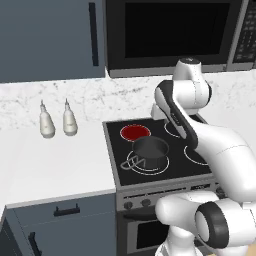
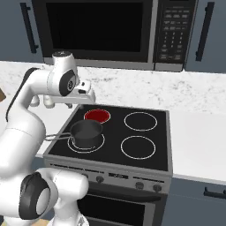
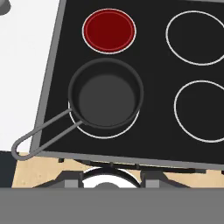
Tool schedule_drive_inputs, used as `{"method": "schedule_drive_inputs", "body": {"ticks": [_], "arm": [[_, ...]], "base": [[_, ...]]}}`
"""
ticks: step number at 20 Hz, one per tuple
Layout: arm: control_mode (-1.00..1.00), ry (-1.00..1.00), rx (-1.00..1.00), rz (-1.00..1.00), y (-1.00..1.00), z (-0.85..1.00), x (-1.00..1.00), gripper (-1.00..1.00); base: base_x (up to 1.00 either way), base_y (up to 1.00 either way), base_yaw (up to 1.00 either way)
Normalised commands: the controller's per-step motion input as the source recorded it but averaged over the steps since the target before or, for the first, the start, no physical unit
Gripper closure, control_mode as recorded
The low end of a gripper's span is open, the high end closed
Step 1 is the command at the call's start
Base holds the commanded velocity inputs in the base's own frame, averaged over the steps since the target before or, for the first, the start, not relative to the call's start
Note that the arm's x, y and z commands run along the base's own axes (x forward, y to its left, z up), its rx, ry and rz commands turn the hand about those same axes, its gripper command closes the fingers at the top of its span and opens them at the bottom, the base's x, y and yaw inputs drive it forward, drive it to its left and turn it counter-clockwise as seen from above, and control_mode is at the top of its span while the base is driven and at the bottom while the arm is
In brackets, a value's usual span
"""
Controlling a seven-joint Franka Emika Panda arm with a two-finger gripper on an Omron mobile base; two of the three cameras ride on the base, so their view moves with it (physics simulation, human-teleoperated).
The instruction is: Turn off the rear left burner of the stove.
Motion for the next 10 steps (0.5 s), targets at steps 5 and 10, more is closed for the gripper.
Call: {"method": "schedule_drive_inputs", "body": {"ticks": [5,10], "arm": [[-1.0,-0.04,0.0,0.0,0.0,0.0,-0.27,-1.0],[1.0,0.0,0.0,0.0,0.0,0.0,0.0,-1.0]], "base": [[0.0,0.0,0.0],[-0.06,-0.15,0.0]]}}
